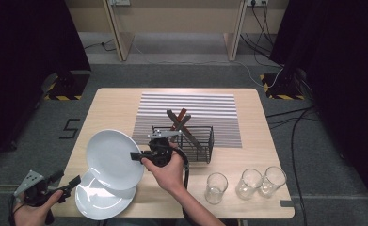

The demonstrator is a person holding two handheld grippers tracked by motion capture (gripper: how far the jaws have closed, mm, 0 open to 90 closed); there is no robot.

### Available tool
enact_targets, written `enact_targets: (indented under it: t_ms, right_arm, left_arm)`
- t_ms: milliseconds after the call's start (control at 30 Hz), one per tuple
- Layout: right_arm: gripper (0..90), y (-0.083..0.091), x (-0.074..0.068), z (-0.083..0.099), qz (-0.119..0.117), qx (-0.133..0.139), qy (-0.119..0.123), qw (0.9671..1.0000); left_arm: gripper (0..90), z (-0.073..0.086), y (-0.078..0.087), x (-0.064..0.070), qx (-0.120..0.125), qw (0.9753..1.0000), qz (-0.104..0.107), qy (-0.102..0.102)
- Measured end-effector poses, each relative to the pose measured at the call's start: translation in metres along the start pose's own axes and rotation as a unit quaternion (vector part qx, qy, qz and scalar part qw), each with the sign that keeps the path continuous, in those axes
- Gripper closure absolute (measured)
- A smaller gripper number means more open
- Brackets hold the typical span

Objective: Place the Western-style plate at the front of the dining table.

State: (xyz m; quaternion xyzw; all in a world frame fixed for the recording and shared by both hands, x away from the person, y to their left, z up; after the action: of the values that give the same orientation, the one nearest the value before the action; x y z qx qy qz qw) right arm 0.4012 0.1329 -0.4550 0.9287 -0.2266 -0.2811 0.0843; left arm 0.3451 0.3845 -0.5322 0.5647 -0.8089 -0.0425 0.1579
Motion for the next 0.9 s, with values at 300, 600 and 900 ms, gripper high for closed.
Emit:
enact_targets:
  t_ms: [300, 600, 900]
  right_arm:
    - [84.2, 0.016, 0.004, -0.012, 0.008, 0.014, 0.005, 0.9999]
    - [84.3, 0.024, 0.008, -0.017, 0.014, 0.013, 0.005, 0.9998]
    - [84.3, 0.022, 0.011, -0.016, 0.019, 0.013, 0.000, 0.9997]
  left_arm:
    - [17.3, 0.001, -0.002, 0.001, -0.003, 1.0000, -0.003, -0.007]
    - [17.8, 0.003, -0.004, 0.004, -0.003, 1.0000, 0.002, -0.008]
    - [17.8, 0.003, -0.004, 0.003, -0.004, 0.9999, 0.002, -0.009]
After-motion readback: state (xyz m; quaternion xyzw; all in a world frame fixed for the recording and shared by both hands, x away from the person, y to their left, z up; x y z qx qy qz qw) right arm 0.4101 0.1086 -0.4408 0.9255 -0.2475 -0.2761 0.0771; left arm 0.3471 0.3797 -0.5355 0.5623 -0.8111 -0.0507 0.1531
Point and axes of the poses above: each handheld gripper's, and its own axes: y roughly backward along the jaws, z roughly out of its underside, x roughly to its right, the point moved 10 cm from there along -y, roughly forward along the jaws, and after that the axes turned 11 degrees about x, right-handed, at the moved point
